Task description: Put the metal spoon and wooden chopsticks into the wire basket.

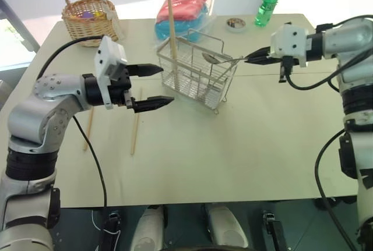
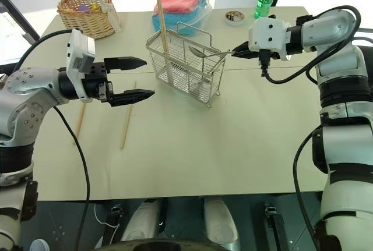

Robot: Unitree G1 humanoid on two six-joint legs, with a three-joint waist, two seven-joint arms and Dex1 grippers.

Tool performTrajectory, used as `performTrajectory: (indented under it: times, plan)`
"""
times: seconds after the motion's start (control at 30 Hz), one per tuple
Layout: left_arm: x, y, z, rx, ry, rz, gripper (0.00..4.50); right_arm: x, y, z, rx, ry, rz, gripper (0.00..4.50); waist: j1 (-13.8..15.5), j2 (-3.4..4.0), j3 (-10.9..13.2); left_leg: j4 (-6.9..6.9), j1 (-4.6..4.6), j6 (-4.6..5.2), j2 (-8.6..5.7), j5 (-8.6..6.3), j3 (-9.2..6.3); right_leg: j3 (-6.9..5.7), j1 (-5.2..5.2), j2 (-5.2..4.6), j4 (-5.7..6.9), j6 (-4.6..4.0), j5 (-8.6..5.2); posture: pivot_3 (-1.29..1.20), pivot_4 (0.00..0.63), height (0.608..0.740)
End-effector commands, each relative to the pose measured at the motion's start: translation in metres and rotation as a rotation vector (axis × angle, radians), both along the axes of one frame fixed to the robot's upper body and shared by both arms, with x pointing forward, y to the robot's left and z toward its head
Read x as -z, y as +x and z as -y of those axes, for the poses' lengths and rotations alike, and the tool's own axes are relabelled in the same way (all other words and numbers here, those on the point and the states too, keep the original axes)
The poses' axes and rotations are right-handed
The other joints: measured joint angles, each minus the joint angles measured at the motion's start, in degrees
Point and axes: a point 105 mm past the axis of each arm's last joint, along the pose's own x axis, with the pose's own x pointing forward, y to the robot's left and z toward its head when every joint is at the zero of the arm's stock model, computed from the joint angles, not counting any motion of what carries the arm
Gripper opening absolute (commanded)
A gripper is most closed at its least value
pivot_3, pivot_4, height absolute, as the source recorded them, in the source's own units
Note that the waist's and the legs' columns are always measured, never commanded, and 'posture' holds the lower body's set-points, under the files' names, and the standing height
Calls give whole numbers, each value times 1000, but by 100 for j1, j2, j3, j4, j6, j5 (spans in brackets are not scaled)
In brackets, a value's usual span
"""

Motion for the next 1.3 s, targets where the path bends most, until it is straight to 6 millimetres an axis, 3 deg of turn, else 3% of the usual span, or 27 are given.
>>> performTrajectory:
  times: [0.03, 0.17, 0.37, 0.73, 1.03, 1.3]
  plan:
    - [-15, 0, -1, 4, -11, 53, 4500, -34, -11, 10, 8, 81, 80, 21, 2, 0, 0, 0, 0, 0, 0, 0, 0, 0, 0, 0, 0, 0, 0, 0, 150, 740]
    - [-15, 1, -1, 9, -10, 55, 4500, -52, -23, 6, -21, 194, 63, 21, 4, 2, 1, -1, -1, 0, 0, 0, 0, 0, -1, -1, -1, 0, 0, 0, 150, 740]
    - [-16, 5, -3, 9, -12, 58, 4500, -70, -37, -23, -74, 489, -3, 21, -12, 3, 1, -1, 1, 0, 3, 0, -5, 0, -2, 10, 3, -1, 0, 0, 150, 740]
    - [-24, 11, -7, -14, -19, 88, 4500, -63, -24, -84, -50, 879, -62, 21, 2, 2, 1, 4, -4, -1, 1, 0, -6, -2, -4, 5, 7, -1, 1, 0, 150, 740]
    - [-25, 8, -11, -36, -19, 93, 4500, -55, -16, -105, -52, 1060, -140, 21, -4, 3, 2, 1, -4, -1, 0, 0, -7, -2, -7, 9, 7, -1, 1, 0, 150, 740]
    - [-27, 7, -14, -48, -15, 93, 4500, -23, -5, -110, 11, 1136, -177, 21, -5, 3, 2, -1, -4, 0, 0, 0, -6, -2, -8, 9, 7, -1, 1, 0, 150, 740]
